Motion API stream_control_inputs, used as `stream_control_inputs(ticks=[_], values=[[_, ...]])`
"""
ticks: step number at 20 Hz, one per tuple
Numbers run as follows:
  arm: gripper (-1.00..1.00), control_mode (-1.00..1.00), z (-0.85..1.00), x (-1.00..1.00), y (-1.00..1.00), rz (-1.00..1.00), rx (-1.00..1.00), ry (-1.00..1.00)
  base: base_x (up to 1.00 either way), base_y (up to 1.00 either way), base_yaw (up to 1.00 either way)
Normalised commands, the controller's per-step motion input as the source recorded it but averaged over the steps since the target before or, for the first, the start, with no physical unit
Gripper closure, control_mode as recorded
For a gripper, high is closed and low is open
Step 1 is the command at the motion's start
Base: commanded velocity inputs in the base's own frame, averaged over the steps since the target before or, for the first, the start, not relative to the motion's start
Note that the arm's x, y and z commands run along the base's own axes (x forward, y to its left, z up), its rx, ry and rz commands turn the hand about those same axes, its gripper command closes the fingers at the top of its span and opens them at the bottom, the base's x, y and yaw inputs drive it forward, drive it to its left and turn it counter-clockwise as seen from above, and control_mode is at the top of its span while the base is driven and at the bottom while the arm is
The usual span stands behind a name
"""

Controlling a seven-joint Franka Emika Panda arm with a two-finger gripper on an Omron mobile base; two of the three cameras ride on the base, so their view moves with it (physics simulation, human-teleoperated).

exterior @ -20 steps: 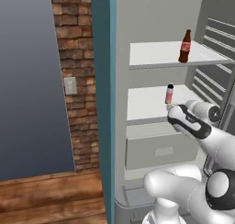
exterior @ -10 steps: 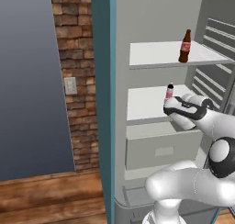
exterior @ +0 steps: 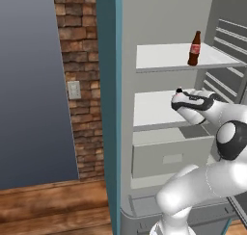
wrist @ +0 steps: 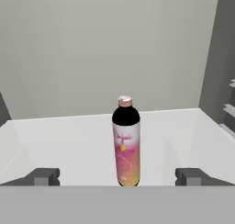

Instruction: Open the fridge, grab two sodas, and place both sodas inside the bowl with ice on the dining counter.

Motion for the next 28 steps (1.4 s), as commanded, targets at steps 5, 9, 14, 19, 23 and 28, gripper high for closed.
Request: stream_control_inputs(ticks=[5,9,14,19,23,28], values=[[-1.00,-1.00,-0.01,0.34,-0.03,0.00,0.00,0.00,0.00,0.00,0.00],[-1.00,-1.00,-0.04,0.25,0.00,0.00,0.00,0.00,0.00,0.00,0.00],[-1.00,-1.00,-0.11,0.25,0.00,0.00,-0.02,0.00,0.00,0.00,0.00],[-1.00,-1.00,-0.13,0.33,0.00,0.00,-0.01,0.00,0.00,0.00,0.00],[-1.00,-1.00,-0.14,0.32,-0.01,0.00,0.00,0.00,0.00,0.00,0.00],[-1.00,-1.00,-0.12,0.22,-0.04,0.00,0.00,0.00,0.00,0.00,0.00]])
